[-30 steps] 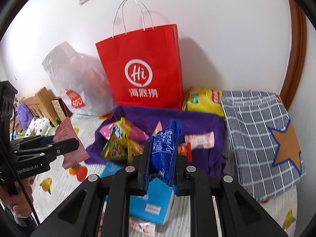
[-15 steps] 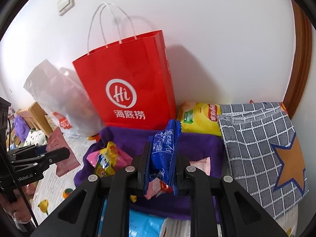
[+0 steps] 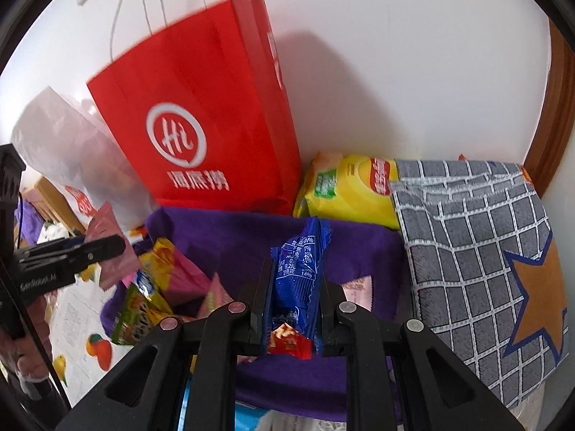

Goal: Organize snacks
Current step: 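Carry the pink candy with the left tool while the right tool carries the blue packet over the towel, then open the left tool to drop the pink candy while the right tool releases the blue packet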

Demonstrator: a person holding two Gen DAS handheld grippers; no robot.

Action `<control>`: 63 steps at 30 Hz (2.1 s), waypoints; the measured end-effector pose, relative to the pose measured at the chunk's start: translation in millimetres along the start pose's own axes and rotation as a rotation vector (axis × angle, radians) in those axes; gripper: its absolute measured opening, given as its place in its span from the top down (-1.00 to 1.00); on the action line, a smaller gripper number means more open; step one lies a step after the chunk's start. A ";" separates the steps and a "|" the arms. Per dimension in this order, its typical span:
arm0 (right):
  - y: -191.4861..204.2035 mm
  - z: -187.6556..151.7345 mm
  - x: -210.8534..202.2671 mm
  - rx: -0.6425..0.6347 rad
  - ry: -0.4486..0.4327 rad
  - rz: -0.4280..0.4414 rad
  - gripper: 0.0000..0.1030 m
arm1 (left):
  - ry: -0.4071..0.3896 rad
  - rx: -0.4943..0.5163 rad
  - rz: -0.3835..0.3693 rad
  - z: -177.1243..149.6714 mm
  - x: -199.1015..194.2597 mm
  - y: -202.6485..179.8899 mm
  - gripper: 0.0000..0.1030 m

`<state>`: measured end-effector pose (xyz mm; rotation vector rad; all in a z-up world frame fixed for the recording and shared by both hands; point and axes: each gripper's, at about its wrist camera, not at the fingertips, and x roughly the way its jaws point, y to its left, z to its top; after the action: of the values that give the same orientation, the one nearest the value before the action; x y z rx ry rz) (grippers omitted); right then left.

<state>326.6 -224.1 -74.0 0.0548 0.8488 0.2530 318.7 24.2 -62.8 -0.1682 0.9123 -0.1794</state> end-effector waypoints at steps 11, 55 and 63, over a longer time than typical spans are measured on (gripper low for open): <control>-0.7 -10.1 40.8 -0.011 0.117 -0.005 0.66 | 0.080 0.037 -0.024 -4.1 29.3 -7.6 0.27; 14.1 6.2 -9.8 -0.003 0.025 -0.124 -0.38 | 0.075 0.067 -0.008 -5.2 5.8 -29.2 -0.27; 26.0 -2.0 -53.4 0.015 -0.018 -0.223 -0.49 | 0.020 0.105 -0.027 -9.1 -27.5 -44.3 -0.38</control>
<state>286.1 -212.0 -32.2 -0.0239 0.8314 0.0369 291.3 -13.3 -37.4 -0.0817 0.9185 -0.2535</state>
